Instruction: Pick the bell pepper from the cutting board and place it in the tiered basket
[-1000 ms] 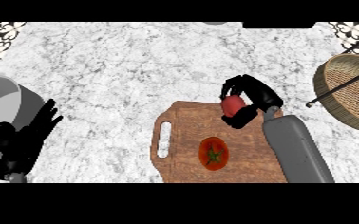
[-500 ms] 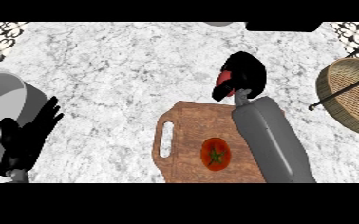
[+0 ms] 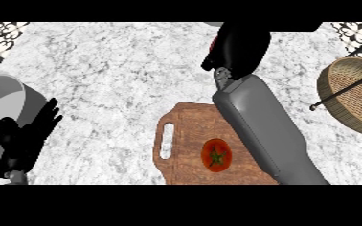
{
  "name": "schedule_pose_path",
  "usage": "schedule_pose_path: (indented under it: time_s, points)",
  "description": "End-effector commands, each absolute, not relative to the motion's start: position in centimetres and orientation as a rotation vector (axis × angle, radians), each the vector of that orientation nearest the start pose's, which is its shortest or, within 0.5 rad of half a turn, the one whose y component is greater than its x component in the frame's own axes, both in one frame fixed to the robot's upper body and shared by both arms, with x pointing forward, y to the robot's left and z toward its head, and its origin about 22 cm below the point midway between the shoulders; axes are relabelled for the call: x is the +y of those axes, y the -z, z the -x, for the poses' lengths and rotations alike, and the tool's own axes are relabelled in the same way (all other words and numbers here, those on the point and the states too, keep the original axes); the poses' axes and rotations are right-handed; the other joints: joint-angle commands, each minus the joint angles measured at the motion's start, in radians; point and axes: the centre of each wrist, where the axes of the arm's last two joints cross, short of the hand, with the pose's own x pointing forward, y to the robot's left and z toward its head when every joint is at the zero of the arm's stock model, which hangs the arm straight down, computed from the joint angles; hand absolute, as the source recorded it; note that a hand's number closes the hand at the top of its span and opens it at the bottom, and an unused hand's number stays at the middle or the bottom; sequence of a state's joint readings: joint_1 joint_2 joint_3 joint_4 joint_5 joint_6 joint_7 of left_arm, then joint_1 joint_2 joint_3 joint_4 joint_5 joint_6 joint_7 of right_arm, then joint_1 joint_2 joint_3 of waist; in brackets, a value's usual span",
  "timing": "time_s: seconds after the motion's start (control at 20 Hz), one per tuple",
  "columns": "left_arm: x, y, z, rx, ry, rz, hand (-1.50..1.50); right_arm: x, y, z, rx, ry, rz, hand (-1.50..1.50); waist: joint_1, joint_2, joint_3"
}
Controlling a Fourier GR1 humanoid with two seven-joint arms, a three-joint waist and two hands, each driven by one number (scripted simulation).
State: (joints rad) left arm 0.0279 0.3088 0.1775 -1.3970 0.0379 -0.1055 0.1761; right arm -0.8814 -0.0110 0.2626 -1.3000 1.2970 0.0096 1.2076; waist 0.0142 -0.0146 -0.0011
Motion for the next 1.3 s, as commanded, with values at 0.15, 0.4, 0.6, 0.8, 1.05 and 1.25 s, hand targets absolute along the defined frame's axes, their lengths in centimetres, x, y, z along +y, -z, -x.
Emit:
schedule_pose_path:
  time_s: [0.15,0.4,0.6,0.8,1.05,1.25]
  points:
    - [36.8,1.9,-21.1,-1.191,0.057,-0.267,0.0,-4.9,-23.9,-34.1,-1.075,-0.125,1.476,1.5,-0.013,0.007,0.0]
    - [36.7,2.6,-21.9,-1.189,0.061,-0.309,0.0,-7.6,-27.5,-35.4,-1.099,-0.049,1.526,1.5,-0.022,0.012,0.0]
    - [35.5,3.2,-21.7,-1.192,0.066,-0.272,0.0,-12.6,-27.3,-37.7,-1.13,-0.041,1.538,1.5,-0.012,0.016,0.001]
    - [37.5,2.5,-21.4,-1.199,0.072,-0.256,0.0,-16.9,-25.8,-39.4,-1.081,-0.066,1.605,1.5,-0.007,0.017,0.001]
    - [36.1,2.4,-22.6,-1.206,0.066,-0.287,0.0,-22.8,-25.1,-40.0,-1.174,0.008,1.596,1.5,-0.011,0.019,0.001]
    - [35.9,0.6,-22.5,-1.213,0.083,-0.276,0.0,-26.3,-25.9,-40.8,-1.301,0.139,1.455,1.5,0.001,0.02,0.002]
